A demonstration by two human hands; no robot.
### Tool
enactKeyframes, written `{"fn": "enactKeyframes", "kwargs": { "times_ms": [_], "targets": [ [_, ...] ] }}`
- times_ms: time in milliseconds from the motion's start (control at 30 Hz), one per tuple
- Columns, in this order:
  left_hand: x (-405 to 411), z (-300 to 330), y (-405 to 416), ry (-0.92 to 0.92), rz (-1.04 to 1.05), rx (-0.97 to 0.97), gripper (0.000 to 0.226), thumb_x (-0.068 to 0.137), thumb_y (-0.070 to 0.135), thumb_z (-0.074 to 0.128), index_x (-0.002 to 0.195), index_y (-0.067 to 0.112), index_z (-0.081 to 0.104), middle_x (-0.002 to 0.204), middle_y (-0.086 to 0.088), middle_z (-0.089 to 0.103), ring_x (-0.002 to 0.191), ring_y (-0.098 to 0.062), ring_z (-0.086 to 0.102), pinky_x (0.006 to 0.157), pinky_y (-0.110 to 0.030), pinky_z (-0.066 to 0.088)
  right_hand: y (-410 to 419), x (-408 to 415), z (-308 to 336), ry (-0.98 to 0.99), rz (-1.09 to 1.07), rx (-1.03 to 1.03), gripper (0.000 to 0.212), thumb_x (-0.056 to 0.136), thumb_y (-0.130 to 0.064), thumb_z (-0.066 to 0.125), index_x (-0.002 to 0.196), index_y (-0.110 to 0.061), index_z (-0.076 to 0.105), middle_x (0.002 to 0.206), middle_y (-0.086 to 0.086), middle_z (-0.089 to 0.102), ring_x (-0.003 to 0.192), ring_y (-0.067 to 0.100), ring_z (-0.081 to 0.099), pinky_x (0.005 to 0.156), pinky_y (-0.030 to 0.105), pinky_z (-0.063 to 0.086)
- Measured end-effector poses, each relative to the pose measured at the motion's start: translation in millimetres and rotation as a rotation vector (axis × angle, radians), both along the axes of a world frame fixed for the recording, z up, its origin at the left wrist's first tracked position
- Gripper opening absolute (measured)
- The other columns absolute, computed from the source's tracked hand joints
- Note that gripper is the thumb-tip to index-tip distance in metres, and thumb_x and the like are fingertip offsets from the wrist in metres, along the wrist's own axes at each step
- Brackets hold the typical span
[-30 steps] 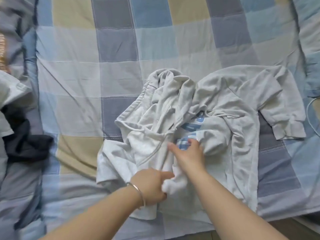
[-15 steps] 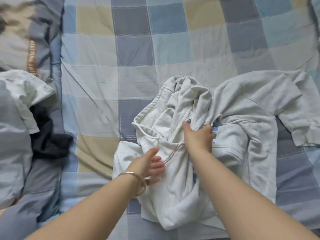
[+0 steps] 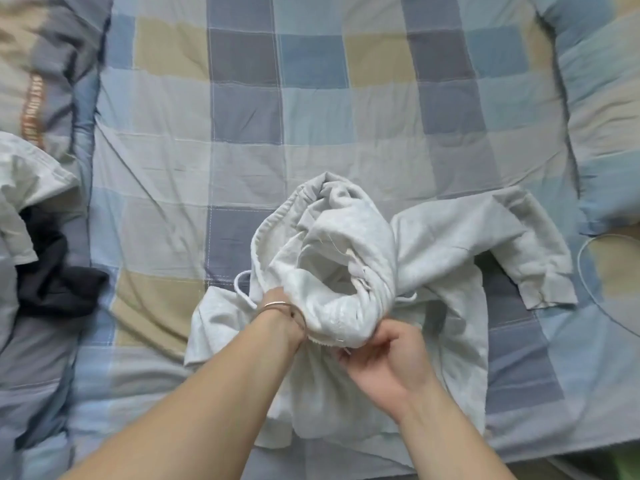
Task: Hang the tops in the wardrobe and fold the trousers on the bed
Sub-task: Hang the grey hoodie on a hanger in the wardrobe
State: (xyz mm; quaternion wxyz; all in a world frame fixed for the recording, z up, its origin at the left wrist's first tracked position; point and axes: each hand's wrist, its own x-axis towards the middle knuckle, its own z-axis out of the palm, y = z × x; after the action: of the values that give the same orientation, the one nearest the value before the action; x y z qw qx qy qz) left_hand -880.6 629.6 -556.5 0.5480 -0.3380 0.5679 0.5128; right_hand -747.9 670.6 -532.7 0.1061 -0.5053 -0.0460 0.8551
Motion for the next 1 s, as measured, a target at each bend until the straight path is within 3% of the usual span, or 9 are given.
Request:
{"fn": "enactKeyframes", "kwargs": {
  "times_ms": [167,300,433,533,600,700,767,933,1000],
  "targets": [
    [-19,98,-7,-0.125,-0.174,0.414,0.055,0.078,0.048,0.059,0.104,0.001,0.069,0.104,-0.021,0.067,0.089,-0.033,0.067,0.084,-0.040,0.052,9,20,57,-0.091,0.215,0.057,0.027,0.049,-0.005,0.045,0.073,-0.005,0.058,0.062,0.008,0.055,0.055,0.018,0.042,0.059,0.030,0.033],
    [-14,206,8,0.014,-0.506,0.525,0.064,0.057,0.023,0.074,0.114,-0.003,0.063,0.103,-0.021,0.059,0.093,-0.034,0.057,0.080,-0.037,0.049,25,26,120,-0.332,0.413,0.307,0.025,0.074,-0.001,0.040,0.090,-0.006,0.059,0.079,0.008,0.062,0.076,0.021,0.055,0.063,0.030,0.038],
    [-2,320,14,0.186,-0.729,0.733,0.064,0.045,0.018,0.070,0.105,-0.004,0.063,0.090,-0.019,0.062,0.081,-0.027,0.063,0.070,-0.030,0.053,39,40,182,-0.639,0.609,0.809,0.065,0.059,-0.031,0.062,0.119,-0.010,0.054,0.111,0.008,0.059,0.101,0.013,0.058,0.080,0.023,0.045],
    [3,421,12,0.322,-0.844,0.887,0.031,0.046,0.012,0.068,0.077,0.007,0.070,0.073,-0.012,0.065,0.065,-0.018,0.065,0.059,-0.024,0.055,41,56,242,-0.382,0.365,0.650,0.031,0.093,-0.028,0.055,0.117,-0.008,0.054,0.105,0.004,0.062,0.082,-0.008,0.063,0.075,0.013,0.051],
    [2,474,13,0.419,-0.873,0.957,0.019,0.055,0.004,0.064,0.074,0.007,0.068,0.070,-0.010,0.065,0.064,-0.017,0.065,0.058,-0.024,0.055,46,77,272,-0.221,0.137,0.402,0.045,0.098,-0.036,0.041,0.132,-0.006,0.046,0.131,0.017,0.054,0.117,0.018,0.056,0.101,0.033,0.044],
    [10,537,11,0.495,-0.882,0.977,0.025,0.065,0.010,0.056,0.089,0.004,0.061,0.079,-0.012,0.065,0.072,-0.021,0.065,0.065,-0.028,0.057,56,87,335,0.038,-0.035,0.365,0.105,0.048,-0.070,0.074,0.128,-0.005,0.055,0.130,0.022,0.055,0.123,0.039,0.050,0.103,0.049,0.040],
    [25,568,9,0.522,-0.913,0.985,0.030,0.065,0.015,0.056,0.093,0.003,0.060,0.083,-0.013,0.065,0.076,-0.023,0.065,0.069,-0.030,0.056,38,87,395,0.140,0.050,0.428,0.096,0.058,-0.081,0.059,0.126,-0.012,0.060,0.128,0.017,0.059,0.121,0.037,0.053,0.100,0.049,0.043],
    [70,630,-4,0.478,-0.984,1.085,0.038,0.064,0.021,0.058,0.099,0.006,0.058,0.084,-0.013,0.063,0.076,-0.024,0.061,0.072,-0.032,0.052,-32,77,465,-0.031,-0.008,0.580,0.021,0.095,-0.017,0.048,0.098,-0.001,0.062,0.081,0.014,0.069,0.081,0.030,0.063,0.071,0.035,0.055],
    [78,652,-11,0.429,-0.988,1.178,0.033,0.073,0.020,0.060,0.103,0.007,0.058,0.086,-0.013,0.062,0.077,-0.024,0.061,0.069,-0.030,0.055,-59,93,490,-0.009,-0.173,0.580,0.025,0.098,-0.016,0.038,0.088,-0.004,0.056,0.067,0.012,0.064,0.061,0.025,0.063,0.052,0.030,0.052]
  ]
}}
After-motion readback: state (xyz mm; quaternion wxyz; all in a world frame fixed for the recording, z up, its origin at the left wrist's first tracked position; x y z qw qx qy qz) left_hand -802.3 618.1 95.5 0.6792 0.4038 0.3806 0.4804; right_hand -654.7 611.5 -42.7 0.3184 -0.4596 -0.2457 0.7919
